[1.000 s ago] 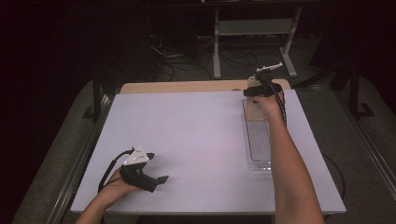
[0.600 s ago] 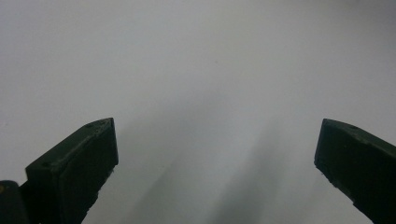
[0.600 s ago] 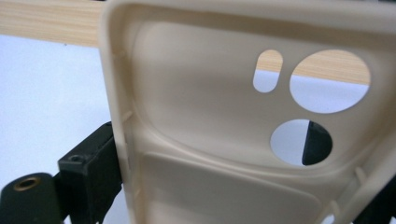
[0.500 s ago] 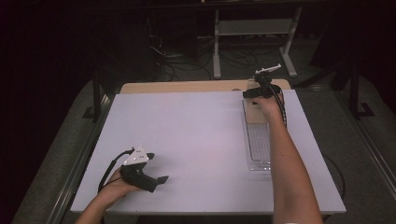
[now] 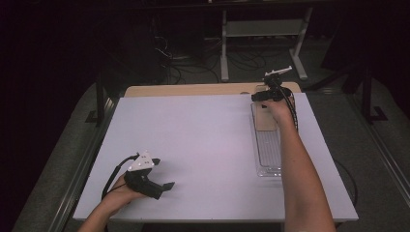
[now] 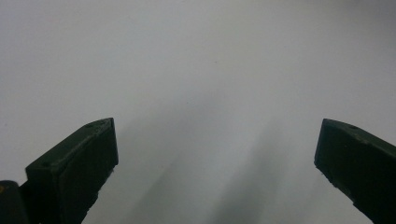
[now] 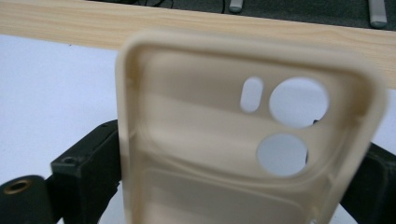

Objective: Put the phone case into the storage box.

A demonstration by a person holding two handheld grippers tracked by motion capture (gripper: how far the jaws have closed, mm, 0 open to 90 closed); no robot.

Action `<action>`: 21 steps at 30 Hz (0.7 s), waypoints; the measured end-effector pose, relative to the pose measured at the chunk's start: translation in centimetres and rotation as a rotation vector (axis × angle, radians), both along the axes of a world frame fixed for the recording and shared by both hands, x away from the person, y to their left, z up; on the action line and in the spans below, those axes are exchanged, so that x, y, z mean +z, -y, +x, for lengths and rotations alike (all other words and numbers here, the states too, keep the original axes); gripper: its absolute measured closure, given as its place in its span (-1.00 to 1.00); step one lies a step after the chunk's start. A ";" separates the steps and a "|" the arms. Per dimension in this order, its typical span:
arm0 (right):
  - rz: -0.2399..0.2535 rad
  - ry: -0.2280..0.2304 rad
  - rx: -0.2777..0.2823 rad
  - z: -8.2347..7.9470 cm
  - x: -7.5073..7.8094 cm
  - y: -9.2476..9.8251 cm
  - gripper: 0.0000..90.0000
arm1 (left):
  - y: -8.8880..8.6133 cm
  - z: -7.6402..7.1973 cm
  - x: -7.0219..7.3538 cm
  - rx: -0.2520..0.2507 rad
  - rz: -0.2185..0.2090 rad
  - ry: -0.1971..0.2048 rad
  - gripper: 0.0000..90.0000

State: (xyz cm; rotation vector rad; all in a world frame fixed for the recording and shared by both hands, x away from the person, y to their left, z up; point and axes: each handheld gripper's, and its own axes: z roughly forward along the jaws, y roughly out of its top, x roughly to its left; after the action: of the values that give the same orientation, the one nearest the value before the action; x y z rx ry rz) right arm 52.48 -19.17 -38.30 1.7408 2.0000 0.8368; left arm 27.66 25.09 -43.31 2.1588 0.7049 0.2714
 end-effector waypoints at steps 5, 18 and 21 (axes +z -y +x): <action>0.005 0.009 0.009 -0.1 0.2 0.1 -0.90 | 0.0 0.0 0.0 -0.001 0.000 0.001 -1.00; 0.041 0.036 0.016 -1.2 1.8 0.5 -0.94 | -0.1 0.3 0.1 0.011 -0.008 0.004 -1.00; 0.021 0.039 0.028 -1.6 2.0 0.7 -0.94 | -0.1 0.5 0.1 0.009 0.000 0.012 -1.00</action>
State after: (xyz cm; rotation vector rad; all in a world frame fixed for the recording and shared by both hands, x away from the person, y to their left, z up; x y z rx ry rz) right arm 50.91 -19.85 -36.25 1.6980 2.0014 0.8974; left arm 28.18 25.20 -43.17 2.1526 0.7080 0.2884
